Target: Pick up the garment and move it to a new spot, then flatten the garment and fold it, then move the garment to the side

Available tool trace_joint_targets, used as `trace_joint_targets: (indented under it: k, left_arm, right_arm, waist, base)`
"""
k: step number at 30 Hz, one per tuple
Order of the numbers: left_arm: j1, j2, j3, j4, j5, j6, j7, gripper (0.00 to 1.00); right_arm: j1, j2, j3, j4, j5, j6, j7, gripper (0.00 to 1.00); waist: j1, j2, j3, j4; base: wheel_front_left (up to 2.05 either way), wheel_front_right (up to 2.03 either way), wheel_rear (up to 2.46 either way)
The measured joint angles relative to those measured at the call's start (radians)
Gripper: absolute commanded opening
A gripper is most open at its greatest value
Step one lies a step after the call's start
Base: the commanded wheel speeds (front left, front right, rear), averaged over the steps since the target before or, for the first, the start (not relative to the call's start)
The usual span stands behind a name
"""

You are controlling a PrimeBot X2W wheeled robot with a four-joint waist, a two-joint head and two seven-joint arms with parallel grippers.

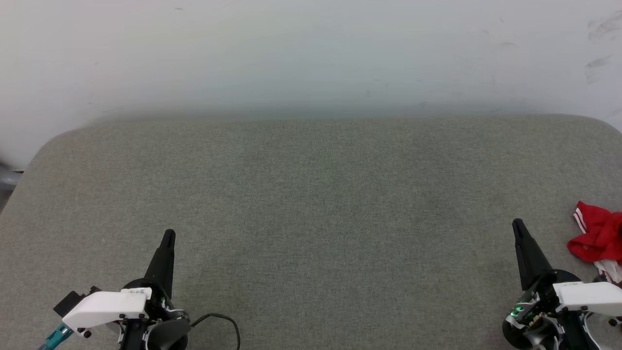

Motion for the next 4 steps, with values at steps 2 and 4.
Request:
trace_joint_targets:
  k: [2, 4]
  left_arm:
    - [0.000, 0.000, -0.001, 0.000, 0.000, 0.000, 0.000, 0.00]
    - [0.000, 0.000, 0.000, 0.000, 0.000, 0.000, 0.000, 0.00]
  right_arm:
    - [0.000, 0.001, -0.001, 0.000, 0.000, 0.000, 0.000, 0.00]
    - [0.000, 0.002, -0.001, 0.000, 0.000, 0.000, 0.001, 0.00]
  waist:
    - [0.0000, 0.0000, 0.000, 0.000]
    - [0.0000, 0.0000, 0.000, 0.000]
  base:
    - [0.00, 0.00, 0.00]
    - [0.00, 0.00, 0.00]
